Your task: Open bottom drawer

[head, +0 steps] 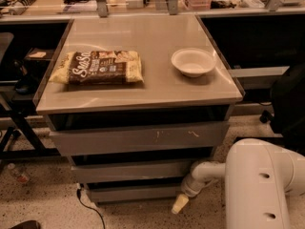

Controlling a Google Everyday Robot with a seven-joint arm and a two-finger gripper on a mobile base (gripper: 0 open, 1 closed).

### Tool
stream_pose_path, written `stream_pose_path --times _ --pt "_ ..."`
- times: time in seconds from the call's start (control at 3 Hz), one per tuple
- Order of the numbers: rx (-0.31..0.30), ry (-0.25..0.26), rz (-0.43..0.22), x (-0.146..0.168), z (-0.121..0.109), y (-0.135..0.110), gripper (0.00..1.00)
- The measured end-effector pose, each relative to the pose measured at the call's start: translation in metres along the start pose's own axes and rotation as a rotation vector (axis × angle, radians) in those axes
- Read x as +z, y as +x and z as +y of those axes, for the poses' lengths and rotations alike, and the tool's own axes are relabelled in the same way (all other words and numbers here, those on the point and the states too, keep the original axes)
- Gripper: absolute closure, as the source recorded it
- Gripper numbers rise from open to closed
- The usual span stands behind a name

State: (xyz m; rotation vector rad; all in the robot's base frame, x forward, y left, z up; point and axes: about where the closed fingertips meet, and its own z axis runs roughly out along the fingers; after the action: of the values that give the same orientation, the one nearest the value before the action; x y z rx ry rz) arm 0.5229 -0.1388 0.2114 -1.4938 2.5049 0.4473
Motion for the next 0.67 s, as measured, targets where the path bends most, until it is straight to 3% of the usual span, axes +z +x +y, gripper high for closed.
stream_pose_path --times 0.33,0.67 --pt "0.000 -0.007 0.004 0.003 0.002 0.002 0.00" --pt "0.005 -0.080 0.050 0.023 0.019 0.018 0.00"
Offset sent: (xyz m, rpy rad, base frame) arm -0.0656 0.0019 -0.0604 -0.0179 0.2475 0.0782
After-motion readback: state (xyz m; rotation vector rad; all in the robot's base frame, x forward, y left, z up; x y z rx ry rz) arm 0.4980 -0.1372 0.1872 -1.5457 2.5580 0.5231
